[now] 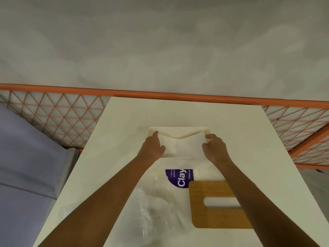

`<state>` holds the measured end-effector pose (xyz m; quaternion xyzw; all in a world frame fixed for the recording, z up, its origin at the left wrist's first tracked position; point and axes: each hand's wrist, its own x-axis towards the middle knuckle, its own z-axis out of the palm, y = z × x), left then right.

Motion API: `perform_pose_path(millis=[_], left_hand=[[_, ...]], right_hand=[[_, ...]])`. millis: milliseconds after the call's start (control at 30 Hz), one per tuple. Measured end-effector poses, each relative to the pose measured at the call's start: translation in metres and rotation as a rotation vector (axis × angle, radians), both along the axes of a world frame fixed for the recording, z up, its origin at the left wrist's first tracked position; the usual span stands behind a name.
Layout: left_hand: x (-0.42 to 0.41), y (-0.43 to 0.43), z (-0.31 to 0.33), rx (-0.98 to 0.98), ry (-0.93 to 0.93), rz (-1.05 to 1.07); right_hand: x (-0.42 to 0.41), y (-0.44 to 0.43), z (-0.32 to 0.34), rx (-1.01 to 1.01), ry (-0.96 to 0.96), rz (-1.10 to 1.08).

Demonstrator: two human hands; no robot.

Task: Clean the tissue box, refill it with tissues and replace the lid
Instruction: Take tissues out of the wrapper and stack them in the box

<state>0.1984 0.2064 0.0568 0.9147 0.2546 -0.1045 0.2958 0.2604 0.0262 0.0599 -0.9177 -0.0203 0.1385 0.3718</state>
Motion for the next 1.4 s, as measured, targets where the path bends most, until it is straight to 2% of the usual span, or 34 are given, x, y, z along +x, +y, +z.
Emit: perform_pose_path(millis=[100, 200, 367, 567, 667, 833, 1000, 1100, 1267, 1400], left_hand=[[-0.013, -0.002, 0.009, 0.006, -0.041, -0.01], [-0.029, -0.003, 0.017, 0.008, -0.102, 0.006], [-0.063, 0.0, 0.026, -0.003, -0.164, 0.008], [-0.113, 0.023, 0.029, -0.002, -0.156, 0.004], [-0.143, 0.036, 0.02, -0.009, -0.115, 0.021], [-0.181, 0.043, 0.006, 0.01, -0.041, -0.029], [-0.217, 0.036, -0.005, 0.018, 0.12, -0.184], [-0.227, 0.03, -0.014, 0.091, 0.148, -0.25], [-0.226, 0.029, -0.028, 0.148, 0.087, -0.249], [-0.225, 0.029, -0.03, 0.182, 0.069, -0.26]], right_hand=[[-0.013, -0.007, 0.009, 0.021, -0.082, -0.011], [-0.031, -0.009, 0.015, 0.063, -0.048, 0.017], [-0.074, 0.001, 0.011, 0.202, 0.178, 0.072], [-0.117, 0.019, -0.01, 0.471, 0.554, -0.017], [-0.137, 0.026, -0.028, 0.455, 0.609, -0.003], [-0.153, 0.037, -0.038, 0.342, 0.592, 0.112], [-0.171, 0.051, -0.033, 0.417, 0.572, 0.168], [-0.175, 0.056, -0.031, 0.306, 0.433, 0.248], [-0.184, 0.057, -0.034, 0.149, 0.148, 0.36], [-0.19, 0.064, -0.036, 0.131, 0.111, 0.344]])
